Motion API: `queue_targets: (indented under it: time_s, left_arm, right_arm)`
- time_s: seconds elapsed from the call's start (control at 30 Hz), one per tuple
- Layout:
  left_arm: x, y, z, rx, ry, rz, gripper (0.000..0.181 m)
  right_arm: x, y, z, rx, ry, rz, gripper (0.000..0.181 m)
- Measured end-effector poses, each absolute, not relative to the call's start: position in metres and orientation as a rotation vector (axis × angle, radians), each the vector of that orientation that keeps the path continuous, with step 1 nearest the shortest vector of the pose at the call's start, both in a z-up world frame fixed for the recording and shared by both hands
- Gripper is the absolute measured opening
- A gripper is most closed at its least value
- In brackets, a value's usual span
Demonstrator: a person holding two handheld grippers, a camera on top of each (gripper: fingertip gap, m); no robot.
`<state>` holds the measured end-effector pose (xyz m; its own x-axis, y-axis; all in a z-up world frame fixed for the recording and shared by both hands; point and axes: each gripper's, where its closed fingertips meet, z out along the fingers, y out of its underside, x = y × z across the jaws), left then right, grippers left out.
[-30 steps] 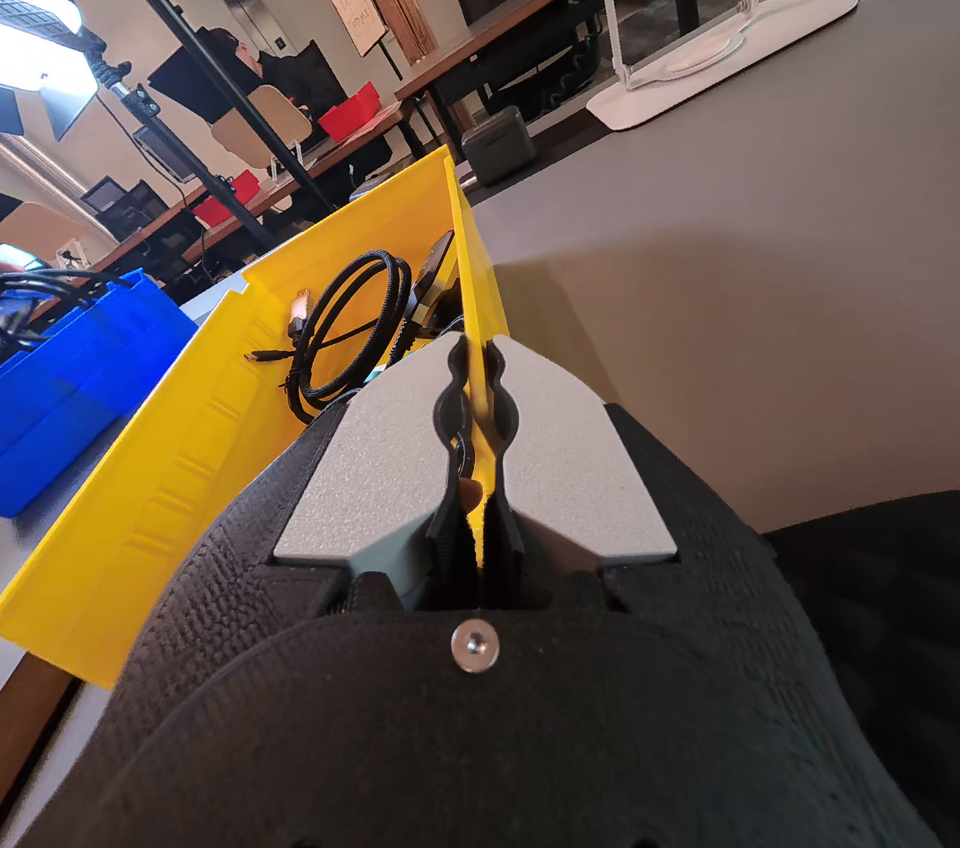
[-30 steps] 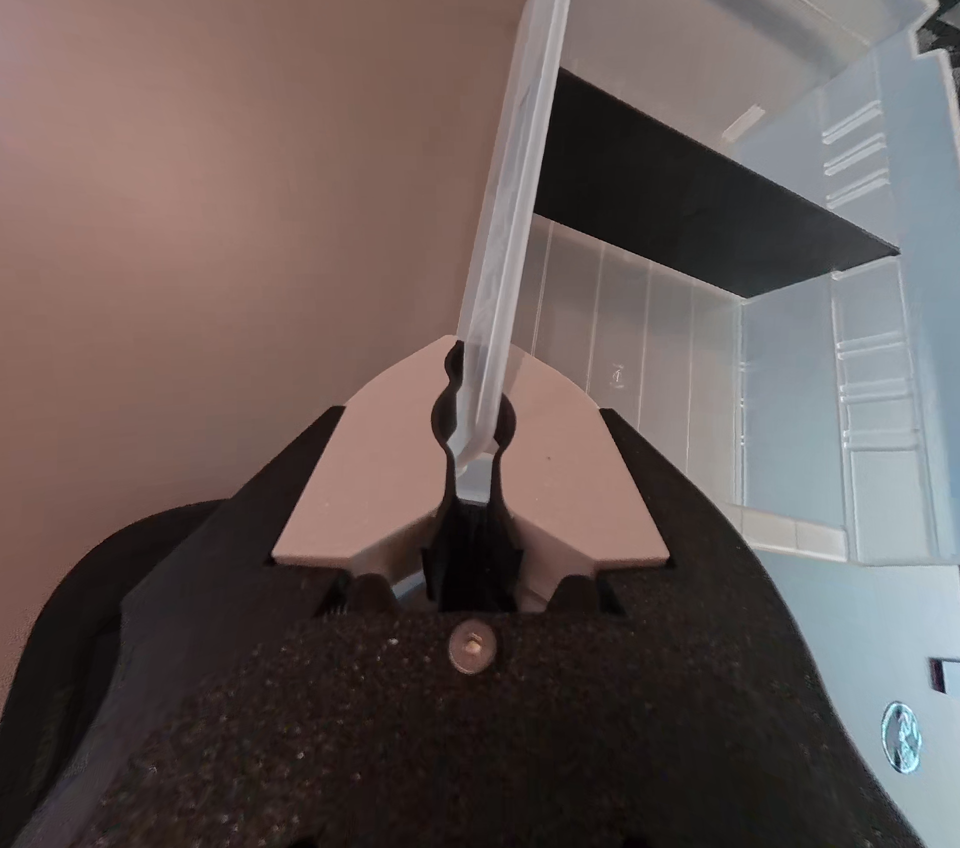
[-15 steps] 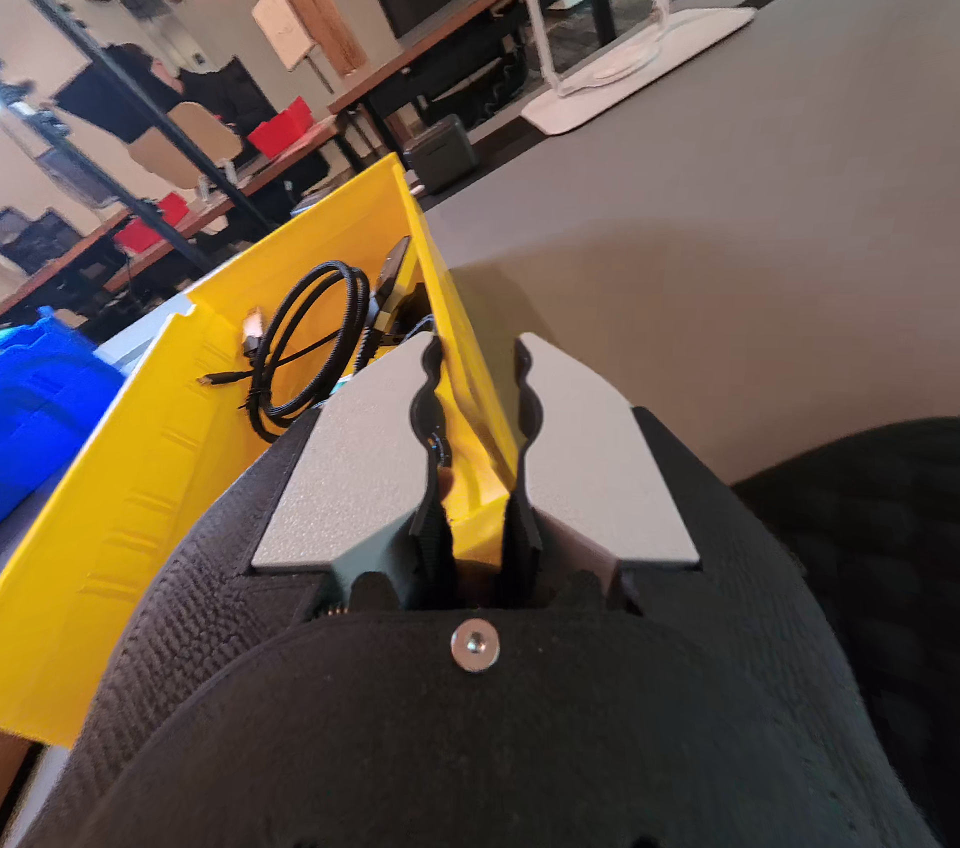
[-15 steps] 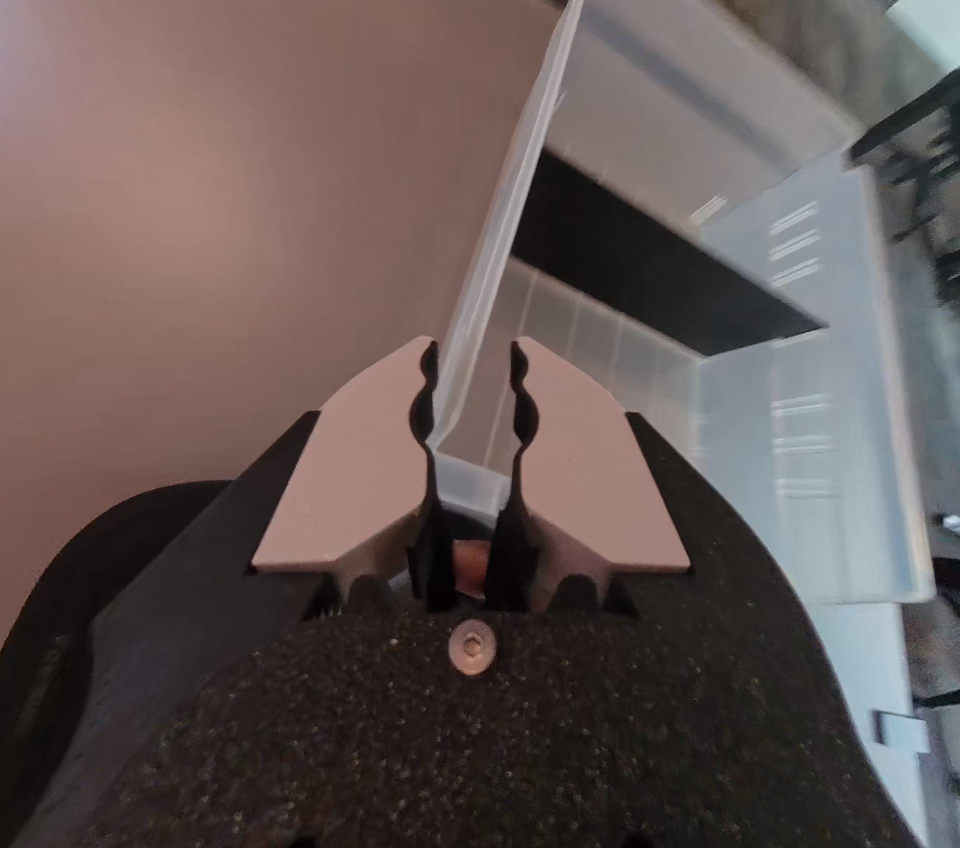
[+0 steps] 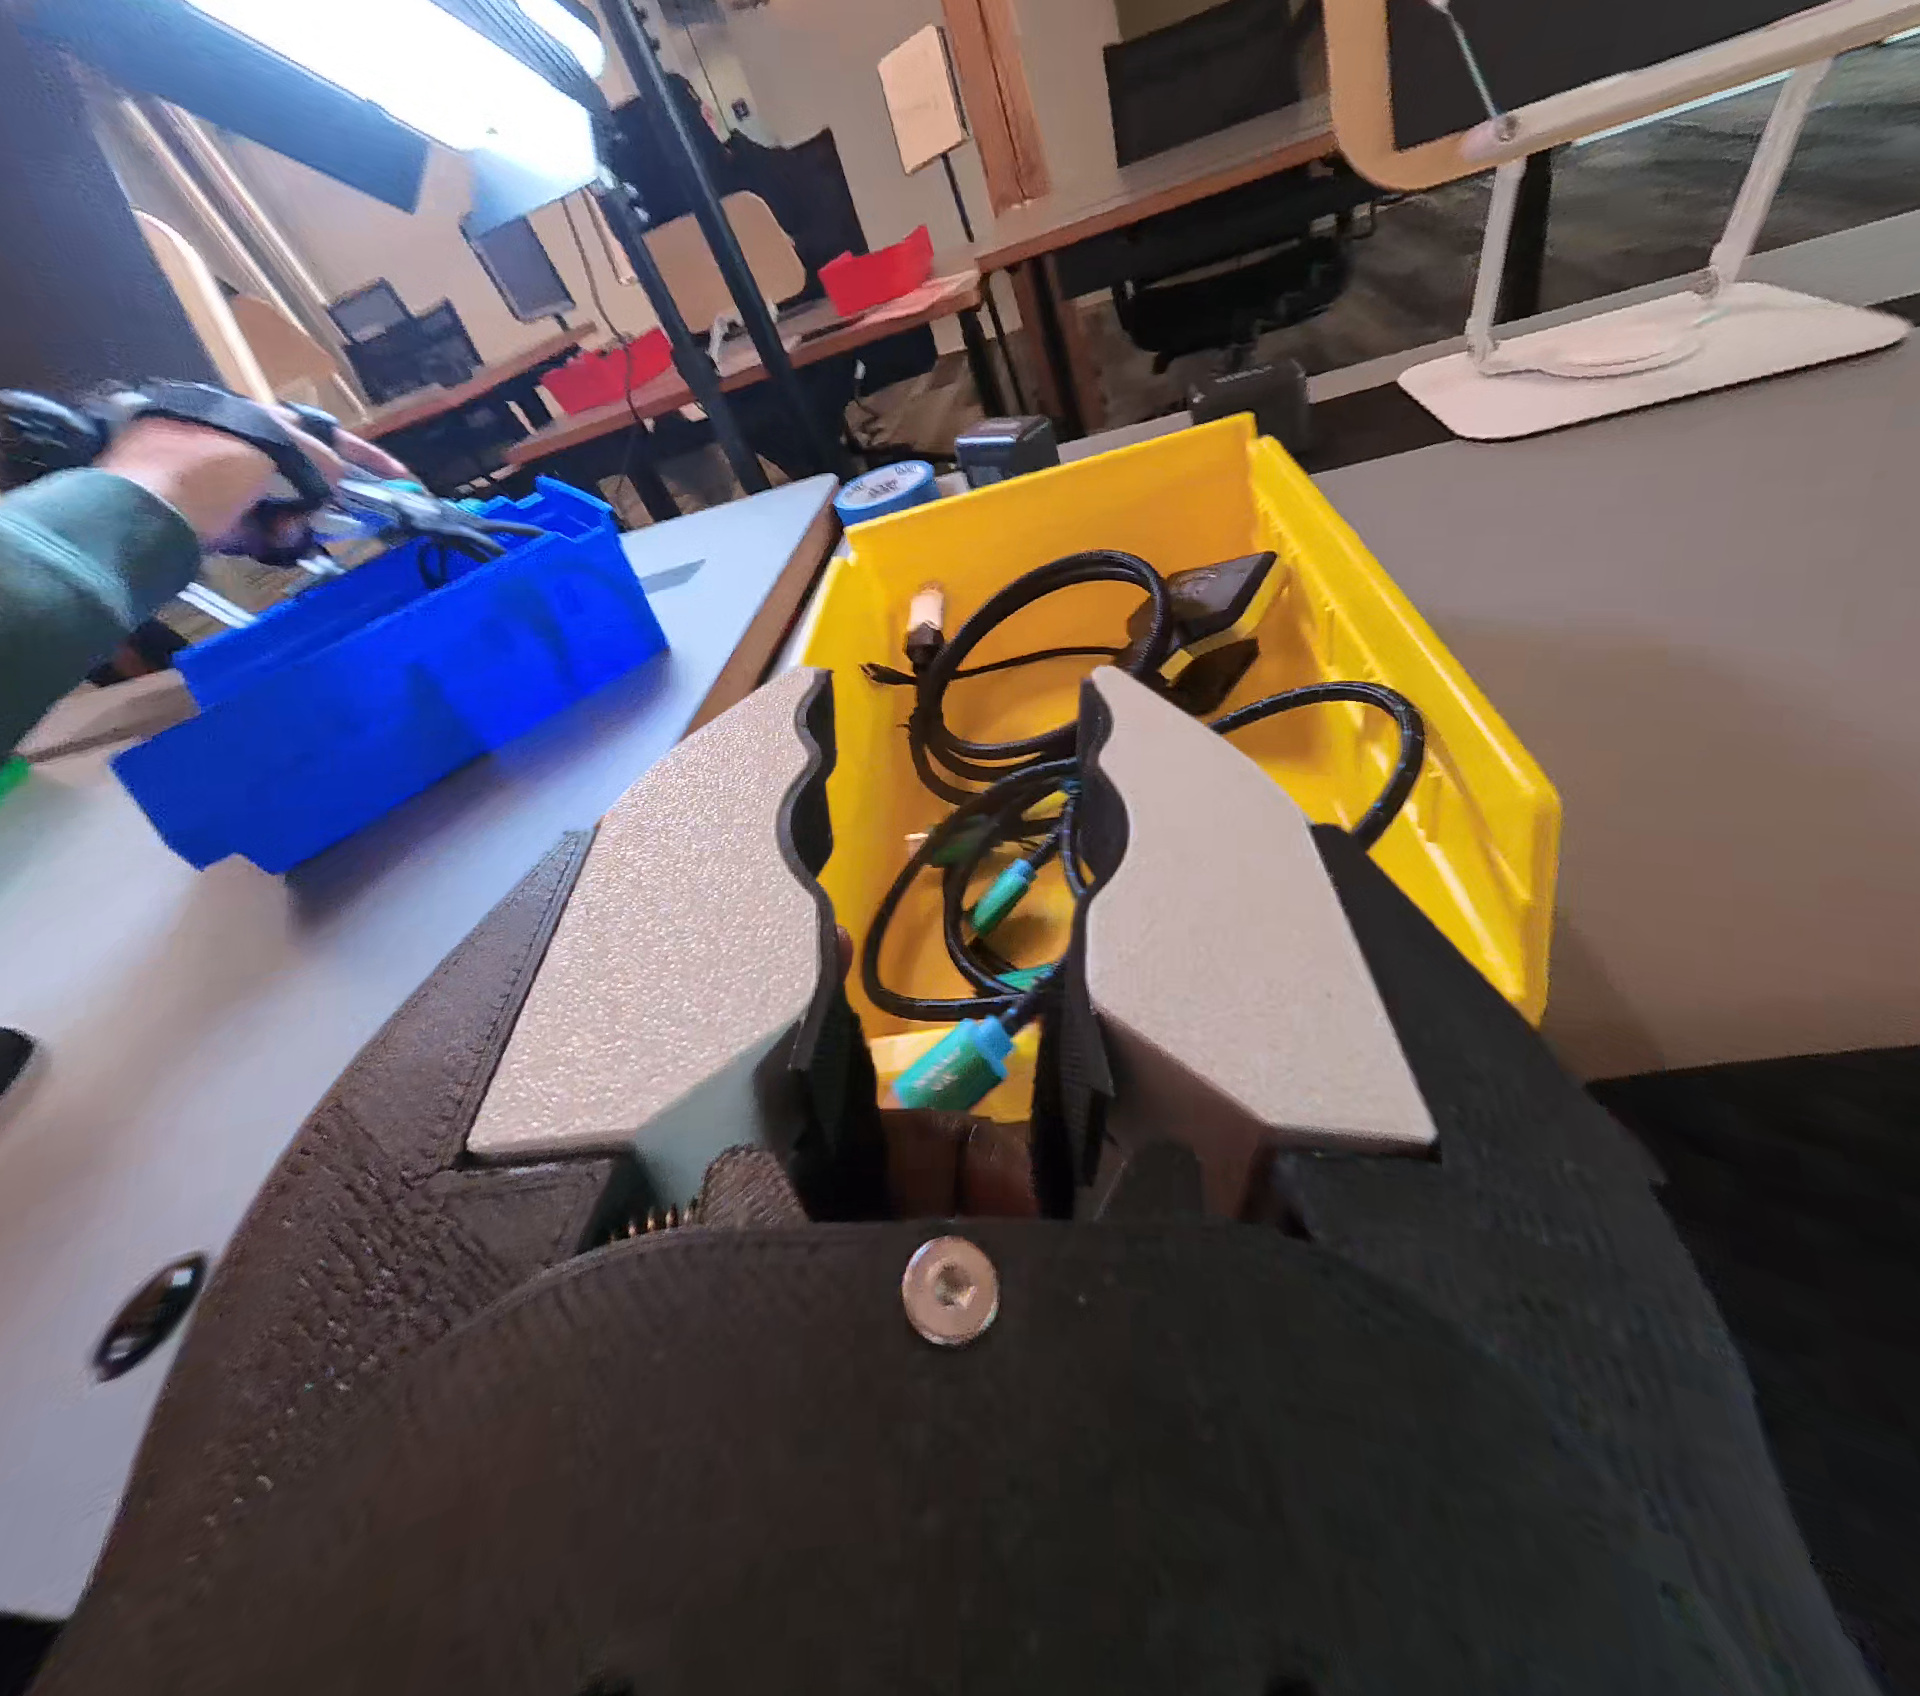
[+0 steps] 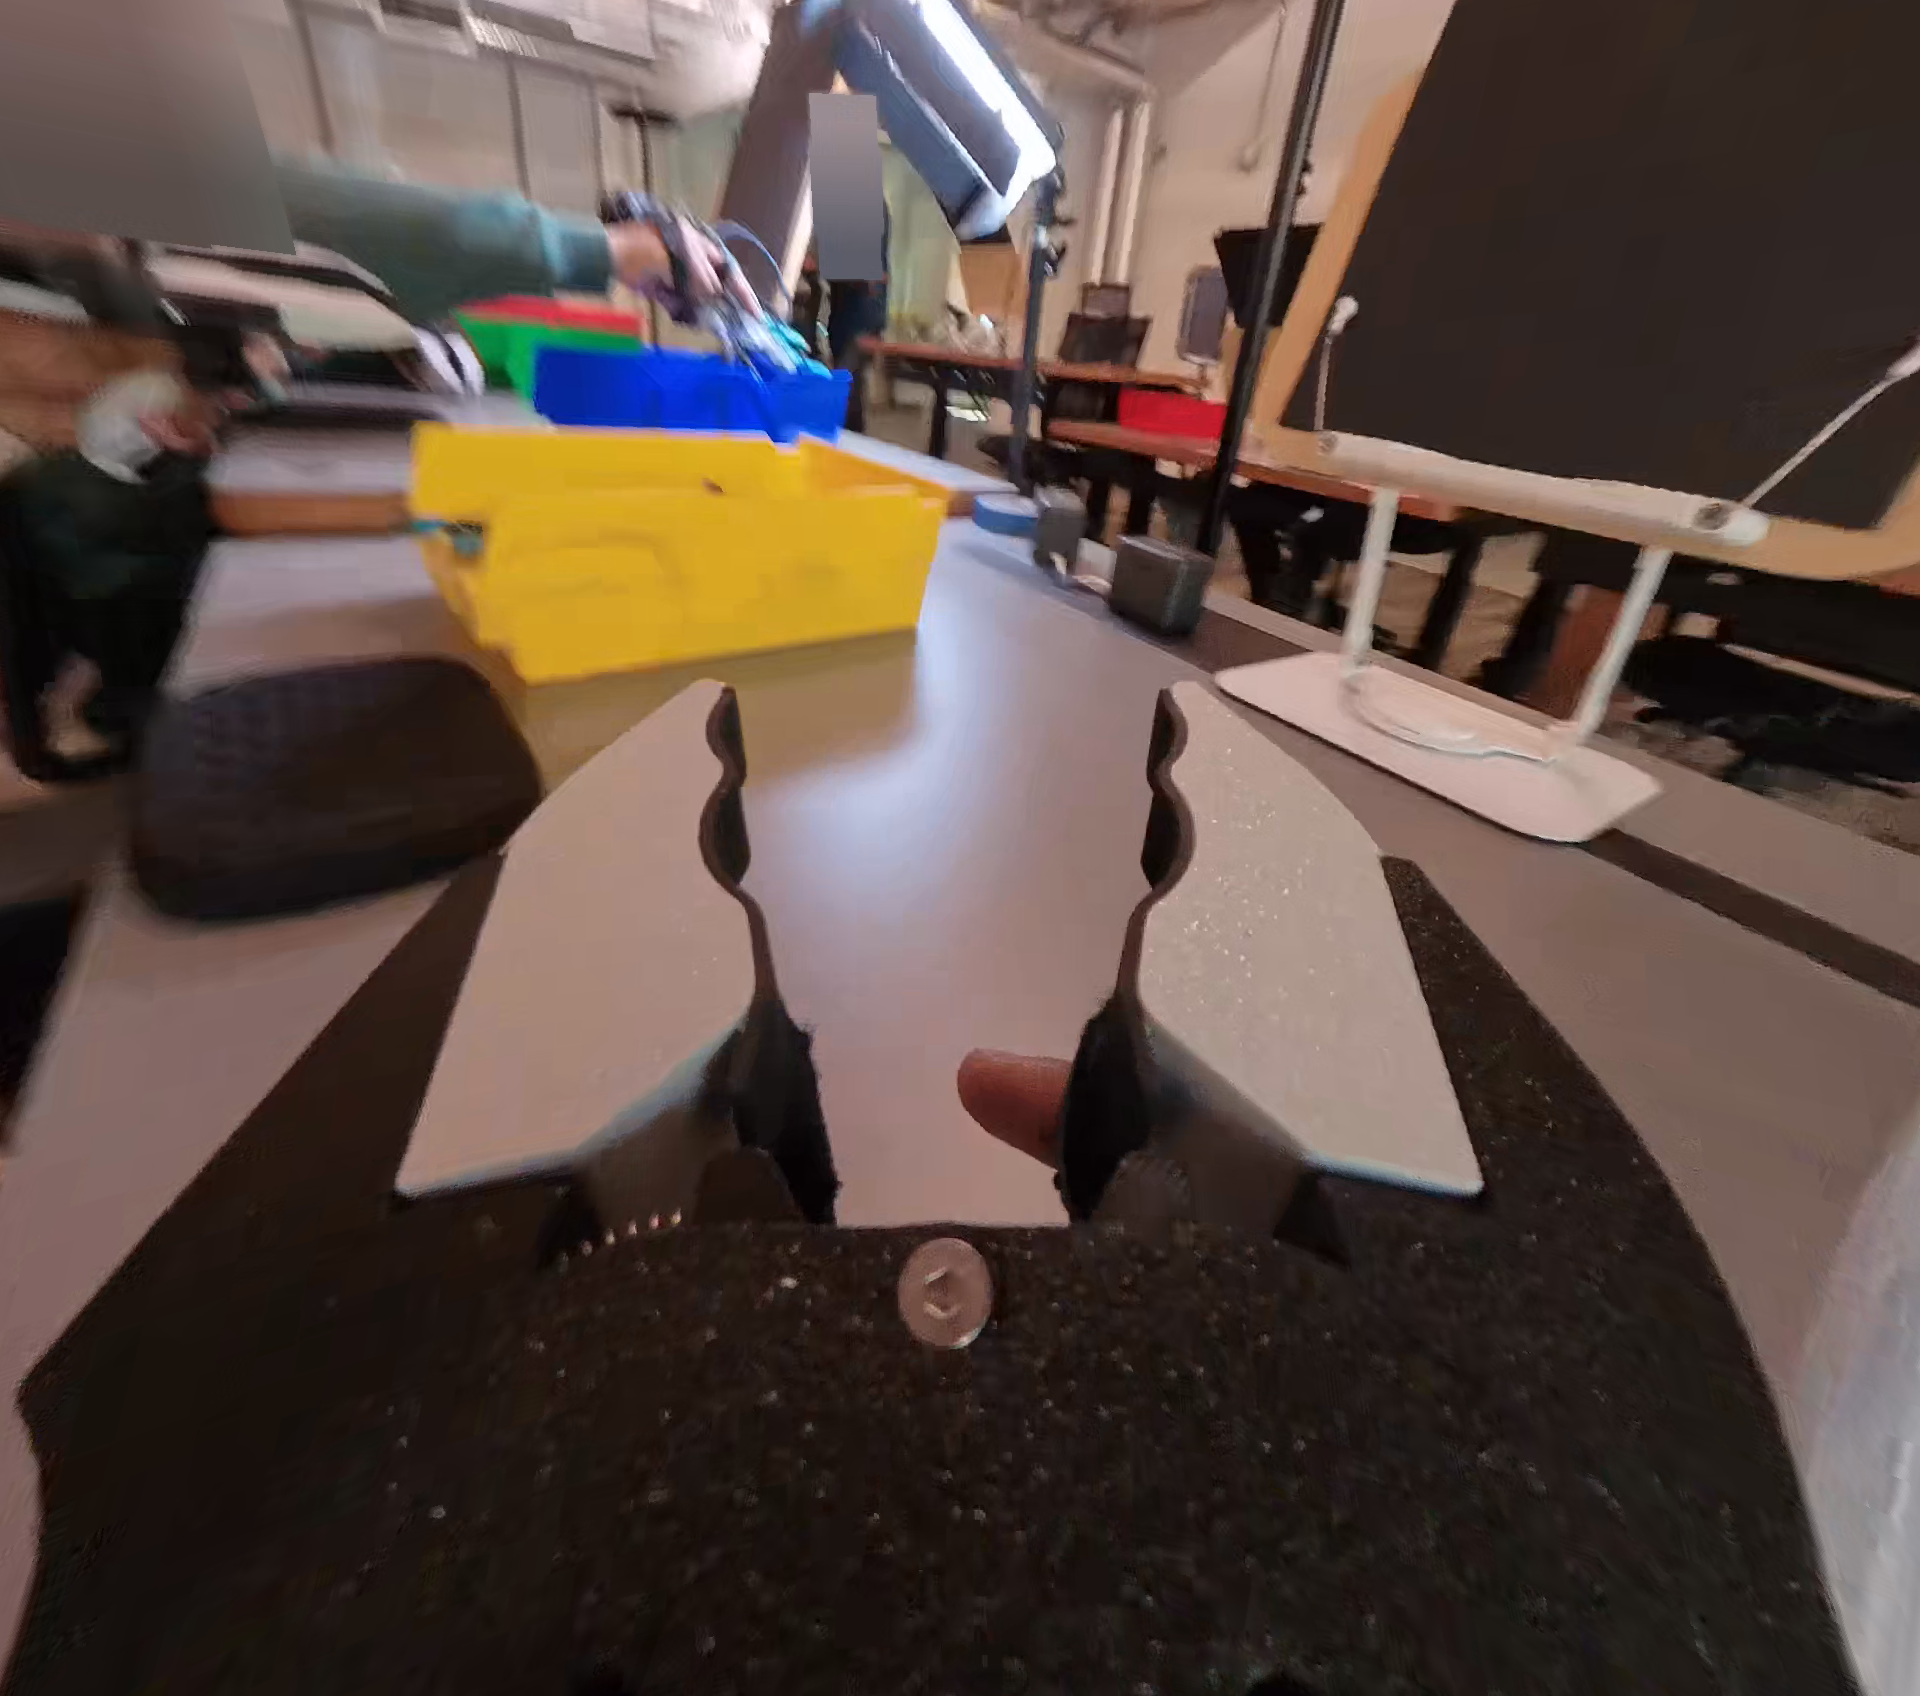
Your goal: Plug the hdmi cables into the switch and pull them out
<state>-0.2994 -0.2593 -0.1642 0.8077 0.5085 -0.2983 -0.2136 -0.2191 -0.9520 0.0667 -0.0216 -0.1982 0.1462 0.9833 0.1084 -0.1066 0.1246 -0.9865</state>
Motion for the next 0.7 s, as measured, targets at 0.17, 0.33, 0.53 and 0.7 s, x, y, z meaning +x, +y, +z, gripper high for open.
queue_targets:
  time_s: [0.17,0.33,0.53,0.7]
  left_arm:
    - [-0.290,-0.235,-0.184,-1.729,-0.225,0.535,0.076]
    - [-0.276,-0.219,-0.180,-1.747,-0.075,0.515,0.145]
    - [-0.275,-0.196,-0.142,-1.662,0.002,0.322,0.138]
    - [-0.297,-0.162,-0.129,-1.927,0.166,0.329,0.113]
  right_arm:
    - [0.063,0.001,-0.227,-1.162,-1.145,0.761,0.105]
    - [0.058,0.009,-0.236,-1.218,-1.168,0.699,0.148]
    - [0.064,0.006,-0.214,-1.173,-1.029,0.859,0.148]
    - [0.063,-0.008,-0.209,-1.129,-1.042,0.997,0.142]
